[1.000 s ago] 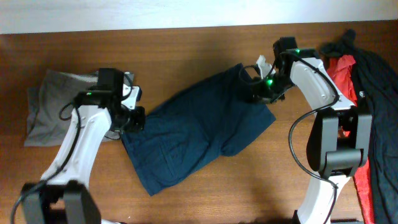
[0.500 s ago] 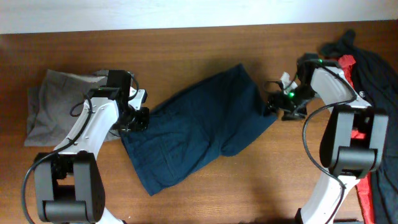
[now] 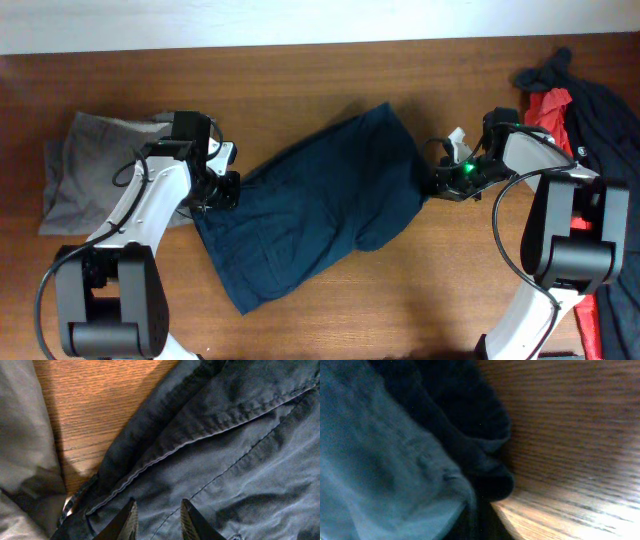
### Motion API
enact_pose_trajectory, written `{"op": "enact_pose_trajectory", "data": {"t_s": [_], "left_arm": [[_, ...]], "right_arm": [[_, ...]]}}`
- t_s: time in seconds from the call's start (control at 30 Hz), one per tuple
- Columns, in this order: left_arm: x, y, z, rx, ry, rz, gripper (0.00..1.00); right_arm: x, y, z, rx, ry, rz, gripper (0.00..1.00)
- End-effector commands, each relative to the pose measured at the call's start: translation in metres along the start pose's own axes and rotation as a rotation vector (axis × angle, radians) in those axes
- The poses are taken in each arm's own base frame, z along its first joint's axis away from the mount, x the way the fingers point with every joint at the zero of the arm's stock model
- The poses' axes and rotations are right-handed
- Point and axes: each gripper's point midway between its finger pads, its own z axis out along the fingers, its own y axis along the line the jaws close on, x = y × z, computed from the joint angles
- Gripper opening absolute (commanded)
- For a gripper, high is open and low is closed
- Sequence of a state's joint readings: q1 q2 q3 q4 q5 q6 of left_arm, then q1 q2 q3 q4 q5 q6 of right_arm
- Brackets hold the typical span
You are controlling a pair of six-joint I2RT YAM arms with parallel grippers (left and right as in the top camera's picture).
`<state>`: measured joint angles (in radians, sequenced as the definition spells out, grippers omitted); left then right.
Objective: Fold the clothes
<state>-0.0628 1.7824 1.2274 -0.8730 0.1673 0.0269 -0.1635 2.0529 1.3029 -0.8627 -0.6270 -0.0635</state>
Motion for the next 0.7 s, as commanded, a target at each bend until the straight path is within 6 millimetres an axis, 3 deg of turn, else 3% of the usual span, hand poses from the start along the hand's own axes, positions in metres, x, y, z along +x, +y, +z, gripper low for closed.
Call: {"op": "enact_pose_trajectory", "data": {"t_s": [0.0,0.17,0.27,0.4,0.67], "left_arm": [[0.001,-0.002,0.004,0.009,0.008,0.017,0.27],[0.000,-0.002,0.004,0.009,0.004,0.018,0.21],[0.000,-0.002,0.004,0.010,0.003,0.018,0.21],[-0.002,-0.005,0.004,0.020,-0.006,0.026,0.21],[0.000,-0.038,0.008,0.076,0.001,0.159,0.28]], "right_arm": [[0.000,-0.005,-0.003,0.001,-0.008,0.011,0.04],[0.010,-0.061,-0.044,0.288,-0.044,0.219,0.04],[0.024,-0.082,-0.068,0.405,-0.041,0.301,0.04],[0.030,-0.079,-0.079,0.413,-0.045,0.313,0.04],[0.032,-0.067,-0.078,0.380,-0.039,0.302,0.06]]}}
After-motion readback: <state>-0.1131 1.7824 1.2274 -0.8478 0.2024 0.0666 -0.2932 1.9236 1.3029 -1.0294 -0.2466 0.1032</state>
